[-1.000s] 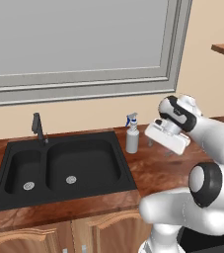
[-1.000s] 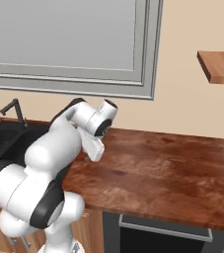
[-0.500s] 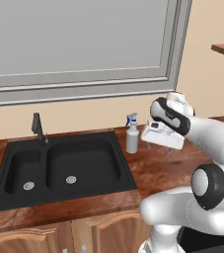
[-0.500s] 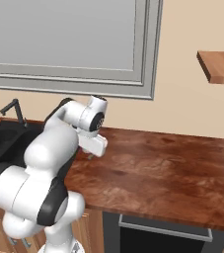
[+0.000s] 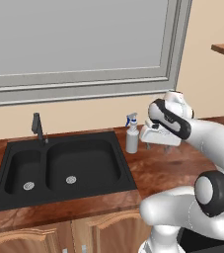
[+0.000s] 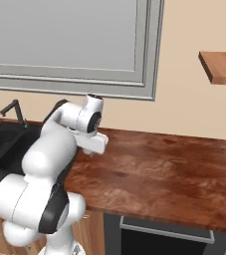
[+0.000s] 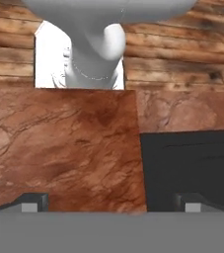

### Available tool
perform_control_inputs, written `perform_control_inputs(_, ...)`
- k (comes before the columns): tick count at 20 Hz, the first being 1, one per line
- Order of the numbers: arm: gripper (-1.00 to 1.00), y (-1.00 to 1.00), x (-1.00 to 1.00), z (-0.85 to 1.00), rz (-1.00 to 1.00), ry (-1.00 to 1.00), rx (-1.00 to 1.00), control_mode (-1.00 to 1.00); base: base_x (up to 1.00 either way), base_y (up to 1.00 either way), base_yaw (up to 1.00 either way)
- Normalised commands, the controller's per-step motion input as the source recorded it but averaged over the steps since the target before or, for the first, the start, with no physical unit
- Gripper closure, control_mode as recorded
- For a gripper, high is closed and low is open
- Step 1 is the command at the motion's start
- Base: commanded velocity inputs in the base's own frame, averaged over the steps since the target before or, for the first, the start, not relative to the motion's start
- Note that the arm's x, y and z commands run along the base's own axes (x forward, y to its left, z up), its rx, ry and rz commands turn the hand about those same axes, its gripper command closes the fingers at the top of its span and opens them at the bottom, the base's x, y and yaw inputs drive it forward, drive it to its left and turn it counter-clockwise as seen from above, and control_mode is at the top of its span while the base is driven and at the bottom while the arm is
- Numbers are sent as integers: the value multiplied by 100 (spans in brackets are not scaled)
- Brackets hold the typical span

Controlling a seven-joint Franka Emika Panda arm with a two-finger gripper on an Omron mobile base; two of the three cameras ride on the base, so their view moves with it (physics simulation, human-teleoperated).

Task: Locate and retrieve the soap dispenser and spray from the cabinet. Place them next to the sink.

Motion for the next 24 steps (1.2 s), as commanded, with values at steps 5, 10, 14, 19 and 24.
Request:
perform_control_inputs(5, -100, -1, -19, 7, 12, -27, 0, -100, 0, 0, 0)
perform_control_inputs(10, -100, 0, -37, 37, 0, -17, 0, -100, 0, 0, 0)
perform_control_inputs(14, -100, 0, -38, 44, -4, -16, -4, -100, 0, 0, 0)
perform_control_inputs(19, -100, 3, -24, 21, -7, -4, -7, -100, 0, 0, 0)
perform_control_inputs(24, -100, 0, 0, 0, 0, 0, 0, -100, 0, 0, 0)
